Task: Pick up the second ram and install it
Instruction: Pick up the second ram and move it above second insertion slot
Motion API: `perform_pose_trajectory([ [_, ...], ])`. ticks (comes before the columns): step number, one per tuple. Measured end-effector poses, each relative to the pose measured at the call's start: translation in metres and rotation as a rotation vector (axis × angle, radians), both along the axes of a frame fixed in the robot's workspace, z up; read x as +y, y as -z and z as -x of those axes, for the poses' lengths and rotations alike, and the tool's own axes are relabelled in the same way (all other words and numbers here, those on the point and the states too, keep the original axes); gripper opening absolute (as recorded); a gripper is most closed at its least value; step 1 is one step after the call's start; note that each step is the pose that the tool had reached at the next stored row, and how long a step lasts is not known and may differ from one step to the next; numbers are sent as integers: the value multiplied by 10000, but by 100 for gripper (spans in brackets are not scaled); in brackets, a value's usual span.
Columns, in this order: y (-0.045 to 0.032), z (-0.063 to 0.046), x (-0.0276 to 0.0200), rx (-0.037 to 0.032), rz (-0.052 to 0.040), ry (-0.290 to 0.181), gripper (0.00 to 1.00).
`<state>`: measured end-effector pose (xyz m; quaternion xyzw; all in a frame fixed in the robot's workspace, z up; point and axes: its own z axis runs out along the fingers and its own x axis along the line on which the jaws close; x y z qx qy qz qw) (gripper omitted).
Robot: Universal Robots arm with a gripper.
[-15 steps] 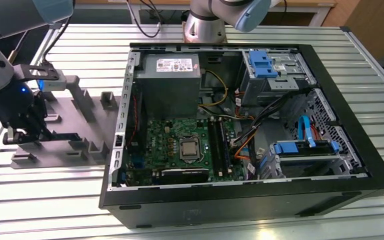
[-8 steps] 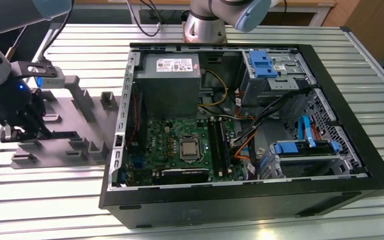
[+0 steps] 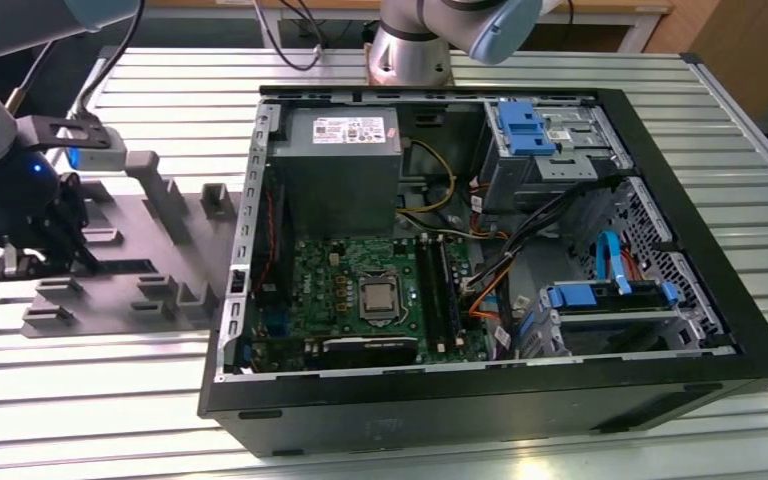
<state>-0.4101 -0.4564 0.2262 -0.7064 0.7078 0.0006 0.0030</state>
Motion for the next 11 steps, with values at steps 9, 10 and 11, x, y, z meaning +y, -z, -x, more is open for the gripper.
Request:
perform_pose_trajectory([
  [9, -68, 0, 0, 0, 0, 0, 14],
  [10, -77, 0, 0, 0, 0, 0, 14],
  [11, -87, 0, 0, -1, -1, 0, 14],
])
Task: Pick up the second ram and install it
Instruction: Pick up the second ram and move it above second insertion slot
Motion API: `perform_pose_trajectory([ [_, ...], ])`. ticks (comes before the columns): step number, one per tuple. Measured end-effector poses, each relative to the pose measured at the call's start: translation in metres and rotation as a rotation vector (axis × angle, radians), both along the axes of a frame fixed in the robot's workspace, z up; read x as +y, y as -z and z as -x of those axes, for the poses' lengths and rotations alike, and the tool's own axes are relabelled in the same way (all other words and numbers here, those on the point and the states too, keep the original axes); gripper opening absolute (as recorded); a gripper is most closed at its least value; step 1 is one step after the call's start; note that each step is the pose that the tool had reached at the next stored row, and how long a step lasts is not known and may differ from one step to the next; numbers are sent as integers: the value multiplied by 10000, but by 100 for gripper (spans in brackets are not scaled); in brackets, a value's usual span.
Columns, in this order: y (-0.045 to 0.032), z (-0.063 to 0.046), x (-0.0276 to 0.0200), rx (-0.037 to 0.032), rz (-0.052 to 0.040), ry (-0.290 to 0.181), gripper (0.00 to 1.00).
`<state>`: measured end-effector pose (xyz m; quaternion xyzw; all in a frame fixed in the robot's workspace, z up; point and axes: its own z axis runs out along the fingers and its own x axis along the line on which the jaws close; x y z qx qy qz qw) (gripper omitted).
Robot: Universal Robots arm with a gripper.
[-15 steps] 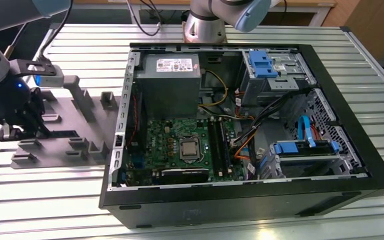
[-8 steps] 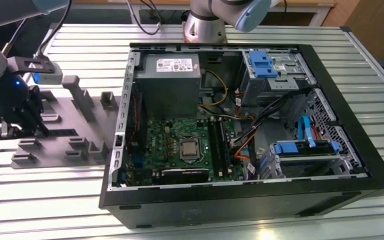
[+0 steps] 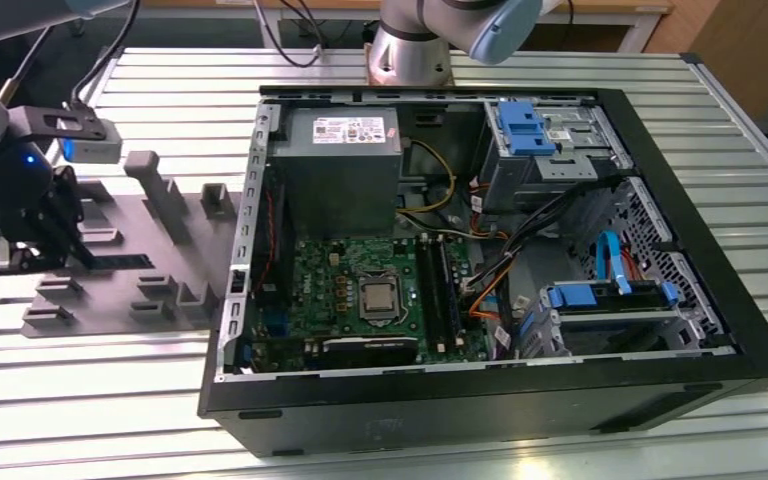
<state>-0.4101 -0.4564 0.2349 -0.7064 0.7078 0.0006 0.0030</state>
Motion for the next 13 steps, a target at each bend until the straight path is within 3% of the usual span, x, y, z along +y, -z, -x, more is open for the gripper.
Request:
perform_pose_trajectory([
  [13, -137, 0, 0, 1, 1, 0, 14],
])
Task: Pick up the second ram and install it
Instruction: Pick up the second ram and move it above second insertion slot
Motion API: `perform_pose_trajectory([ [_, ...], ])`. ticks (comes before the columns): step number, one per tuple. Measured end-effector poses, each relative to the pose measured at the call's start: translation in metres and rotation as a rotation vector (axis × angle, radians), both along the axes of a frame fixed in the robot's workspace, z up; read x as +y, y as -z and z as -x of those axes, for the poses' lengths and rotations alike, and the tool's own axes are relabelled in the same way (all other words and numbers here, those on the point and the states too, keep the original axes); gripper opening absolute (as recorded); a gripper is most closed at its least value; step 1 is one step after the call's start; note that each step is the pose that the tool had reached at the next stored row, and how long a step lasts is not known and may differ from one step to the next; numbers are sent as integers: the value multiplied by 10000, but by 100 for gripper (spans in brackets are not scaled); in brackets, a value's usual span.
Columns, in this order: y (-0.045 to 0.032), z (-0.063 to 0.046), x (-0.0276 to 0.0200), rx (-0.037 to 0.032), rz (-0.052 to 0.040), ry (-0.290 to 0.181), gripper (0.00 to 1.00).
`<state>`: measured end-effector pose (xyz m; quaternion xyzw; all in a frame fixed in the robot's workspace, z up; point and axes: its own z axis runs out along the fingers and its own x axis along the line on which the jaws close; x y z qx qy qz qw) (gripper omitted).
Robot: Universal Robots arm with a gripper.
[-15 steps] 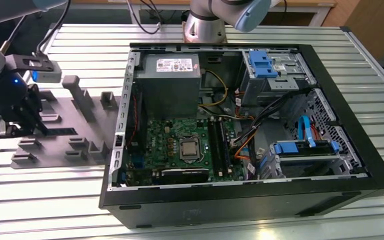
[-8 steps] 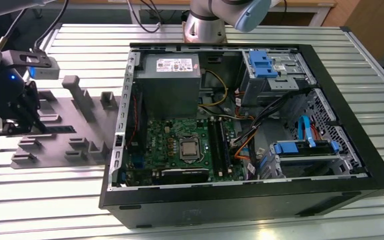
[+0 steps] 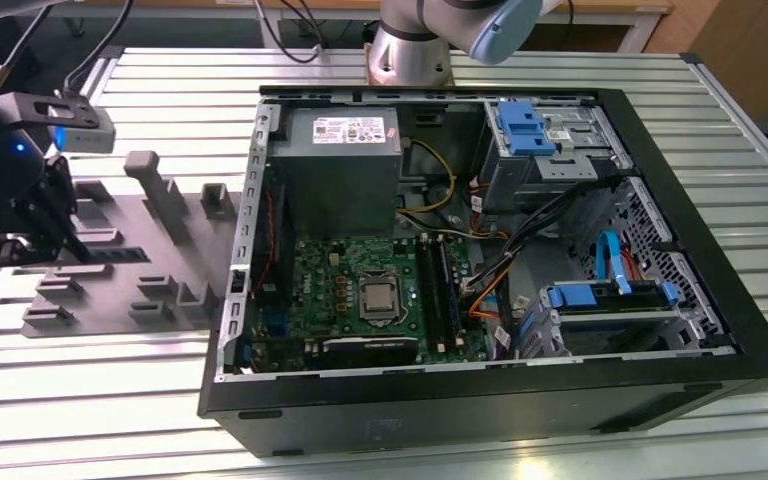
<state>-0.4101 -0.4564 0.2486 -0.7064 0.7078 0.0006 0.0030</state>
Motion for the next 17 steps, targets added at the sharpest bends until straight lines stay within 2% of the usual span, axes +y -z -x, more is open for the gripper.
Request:
perform_pose_trajectory([
  [17, -137, 0, 0, -1, 0, 0, 14],
])
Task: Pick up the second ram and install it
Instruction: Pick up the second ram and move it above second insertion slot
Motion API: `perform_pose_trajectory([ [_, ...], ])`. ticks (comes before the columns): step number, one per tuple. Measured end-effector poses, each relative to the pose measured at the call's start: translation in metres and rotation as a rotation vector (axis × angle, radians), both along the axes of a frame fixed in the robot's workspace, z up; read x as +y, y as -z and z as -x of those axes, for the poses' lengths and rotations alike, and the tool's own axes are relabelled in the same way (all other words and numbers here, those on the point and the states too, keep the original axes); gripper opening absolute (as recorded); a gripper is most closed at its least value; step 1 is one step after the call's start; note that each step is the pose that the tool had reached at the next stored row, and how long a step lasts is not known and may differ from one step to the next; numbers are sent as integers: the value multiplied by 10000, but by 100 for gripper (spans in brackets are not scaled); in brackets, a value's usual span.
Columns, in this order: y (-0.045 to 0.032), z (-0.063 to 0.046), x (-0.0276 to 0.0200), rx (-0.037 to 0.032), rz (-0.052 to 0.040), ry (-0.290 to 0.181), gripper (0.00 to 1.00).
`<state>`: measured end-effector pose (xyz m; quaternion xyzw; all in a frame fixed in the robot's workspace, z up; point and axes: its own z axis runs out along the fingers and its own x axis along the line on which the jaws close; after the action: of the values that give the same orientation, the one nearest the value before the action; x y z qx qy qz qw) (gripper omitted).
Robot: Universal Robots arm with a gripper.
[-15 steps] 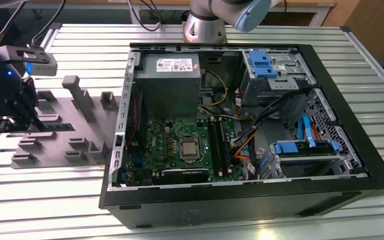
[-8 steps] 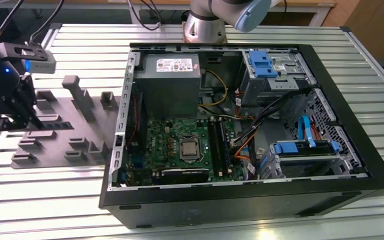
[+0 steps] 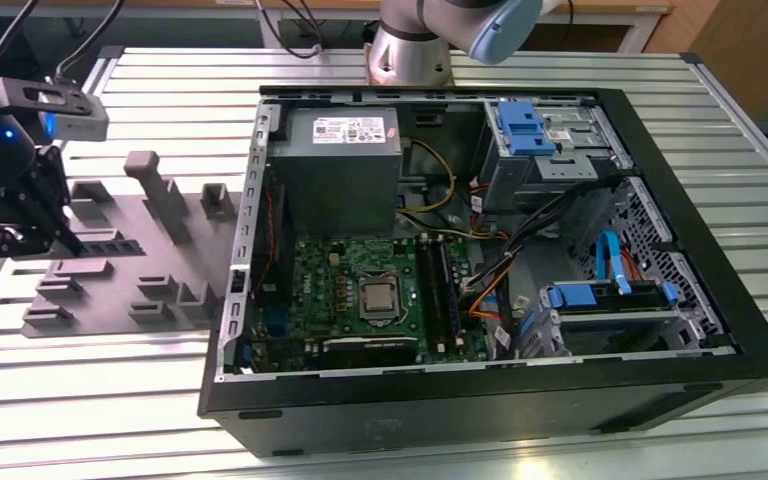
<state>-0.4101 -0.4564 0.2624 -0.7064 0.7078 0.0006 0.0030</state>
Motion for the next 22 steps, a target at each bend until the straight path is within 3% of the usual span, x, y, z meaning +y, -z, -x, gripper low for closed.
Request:
perform_pose_trajectory([
  [22, -181, 0, 0, 0, 0, 0, 14],
])
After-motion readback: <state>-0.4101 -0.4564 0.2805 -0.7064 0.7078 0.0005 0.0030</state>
